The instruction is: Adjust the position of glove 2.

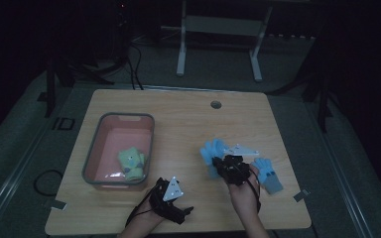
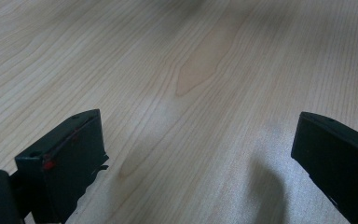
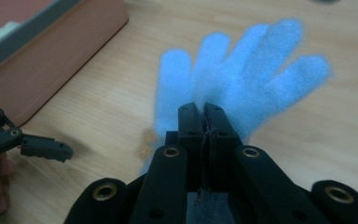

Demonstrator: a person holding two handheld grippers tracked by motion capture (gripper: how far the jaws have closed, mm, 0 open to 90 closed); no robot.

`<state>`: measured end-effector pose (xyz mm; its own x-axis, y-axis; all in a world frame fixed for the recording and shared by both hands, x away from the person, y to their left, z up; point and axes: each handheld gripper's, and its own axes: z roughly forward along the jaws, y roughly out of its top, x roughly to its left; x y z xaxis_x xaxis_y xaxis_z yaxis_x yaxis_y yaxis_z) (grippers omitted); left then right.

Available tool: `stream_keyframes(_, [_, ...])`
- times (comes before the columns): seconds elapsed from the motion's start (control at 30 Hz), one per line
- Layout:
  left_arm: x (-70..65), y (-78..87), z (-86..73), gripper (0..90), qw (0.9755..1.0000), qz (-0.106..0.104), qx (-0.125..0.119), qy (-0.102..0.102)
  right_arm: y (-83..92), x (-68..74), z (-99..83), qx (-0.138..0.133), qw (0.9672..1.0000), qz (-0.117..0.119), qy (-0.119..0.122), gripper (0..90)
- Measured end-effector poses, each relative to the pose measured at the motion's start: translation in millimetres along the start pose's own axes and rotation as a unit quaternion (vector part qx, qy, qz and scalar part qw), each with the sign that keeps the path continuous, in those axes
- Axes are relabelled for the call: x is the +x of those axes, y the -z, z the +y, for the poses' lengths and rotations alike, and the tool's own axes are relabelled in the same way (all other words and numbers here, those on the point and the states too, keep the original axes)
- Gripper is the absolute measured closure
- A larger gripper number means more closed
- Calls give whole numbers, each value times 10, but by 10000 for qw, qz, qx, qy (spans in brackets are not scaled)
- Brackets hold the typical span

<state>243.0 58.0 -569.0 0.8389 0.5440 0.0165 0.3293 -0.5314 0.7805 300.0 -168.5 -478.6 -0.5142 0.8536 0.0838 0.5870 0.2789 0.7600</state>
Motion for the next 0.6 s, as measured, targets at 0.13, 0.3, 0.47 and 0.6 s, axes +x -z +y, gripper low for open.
stream_keyframes(0.13, [-2,-1,0,29,10000,-15,2,11,-193,73,-169,196,9997,-5,-122,870])
stream_keyframes(0.3, [2,-1,-1,29,10000,-22,-14,38,-424,59,-347,520,9983,-128,-250,868])
stream_keyframes(0.47, [2,0,-1,29,10000,-35,-13,27,-555,37,-472,702,9969,-135,-336,800])
stream_keyframes(0.6, [-1,0,0,29,10000,-10,-10,10,-562,47,-482,630,9972,-143,-366,762])
